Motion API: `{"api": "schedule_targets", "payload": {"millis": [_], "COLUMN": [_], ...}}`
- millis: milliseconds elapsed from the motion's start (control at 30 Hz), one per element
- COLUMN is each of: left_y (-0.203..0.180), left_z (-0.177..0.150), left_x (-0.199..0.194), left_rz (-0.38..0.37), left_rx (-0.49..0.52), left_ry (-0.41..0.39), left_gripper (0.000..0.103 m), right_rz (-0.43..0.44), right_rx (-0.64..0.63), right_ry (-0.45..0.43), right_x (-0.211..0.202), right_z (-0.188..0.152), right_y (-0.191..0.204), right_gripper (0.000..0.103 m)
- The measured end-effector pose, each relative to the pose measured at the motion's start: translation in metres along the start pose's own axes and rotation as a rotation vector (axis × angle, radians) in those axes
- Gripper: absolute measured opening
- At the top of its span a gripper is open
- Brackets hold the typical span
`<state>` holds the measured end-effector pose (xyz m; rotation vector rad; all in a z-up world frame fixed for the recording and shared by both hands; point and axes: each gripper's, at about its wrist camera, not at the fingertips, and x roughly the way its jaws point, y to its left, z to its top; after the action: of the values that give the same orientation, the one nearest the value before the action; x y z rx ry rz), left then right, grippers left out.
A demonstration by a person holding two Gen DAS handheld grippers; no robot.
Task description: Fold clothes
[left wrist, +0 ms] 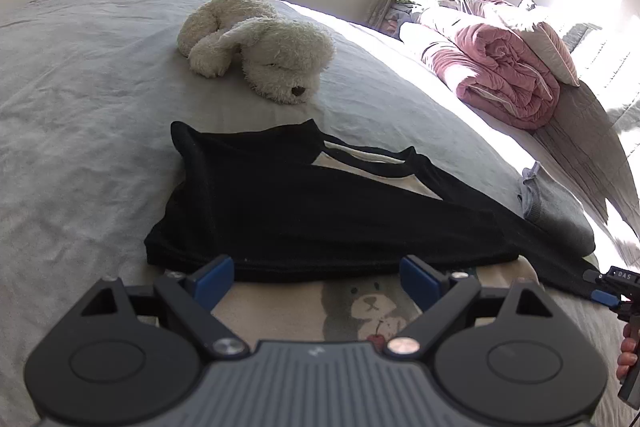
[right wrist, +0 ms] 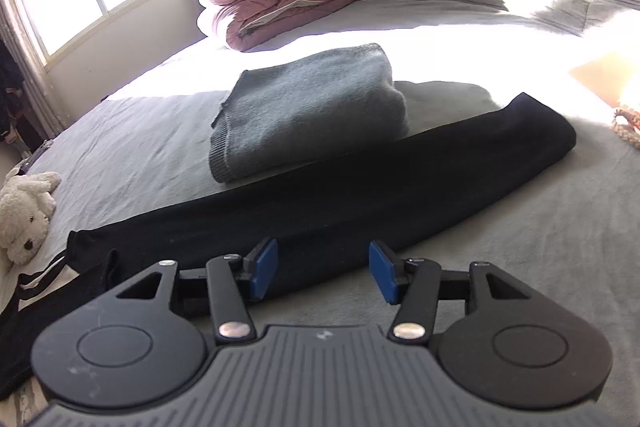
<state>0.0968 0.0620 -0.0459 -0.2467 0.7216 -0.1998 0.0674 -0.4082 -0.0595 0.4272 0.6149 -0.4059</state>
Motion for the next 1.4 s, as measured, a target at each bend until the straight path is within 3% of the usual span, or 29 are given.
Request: {"api": "schedule_targets", "payload": {"millis": [67, 267, 533, 600, 767, 900, 1400], "left_y": [-0.004, -0.013, -0.022, -0.023, -0.023, -0.022, -0.020], "left_z": [0.001, 0.000, -0.001, -0.001, 0.000, 0.001, 0.002], "left_x": [0.006, 0.021, 0.034, 0.037, 0.037, 0.037, 0.036], "left_rz": [0.017, 0.035, 0.026, 0.031, 0.027, 0.023, 0.013], "left_rx": [0.009, -0.007, -0.004, 0.000, -0.009, -0.018, -0.037], "left_ry": [0.008, 0.073, 0.110, 0.116, 0.122, 0.127, 0.143], "left_gripper": [0.091, 0.091, 0.091, 0.091, 0.091, 0.091, 0.091], "right_rz": [-0.049, -0.081, -0.106, -0.120, -0.153, -0.146, 0.088], "right_rx": [0.067, 0.339, 0.369, 0.362, 0.334, 0.334, 0.318], "right_ry": [-0.001, 0.005, -0.076, -0.096, -0.119, -0.162, -0.329], "right_x": [0.004, 0.017, 0.027, 0.029, 0.034, 0.027, -0.030], "right_z": [0.005, 0.010, 0.013, 0.014, 0.013, 0.016, 0.041], "right_y": [-0.019, -0.066, -0.068, -0.066, -0.067, -0.064, 0.005], "right_gripper": [0.056, 0.056, 0.057, 0.050, 0.011, 0.007, 0.006]}}
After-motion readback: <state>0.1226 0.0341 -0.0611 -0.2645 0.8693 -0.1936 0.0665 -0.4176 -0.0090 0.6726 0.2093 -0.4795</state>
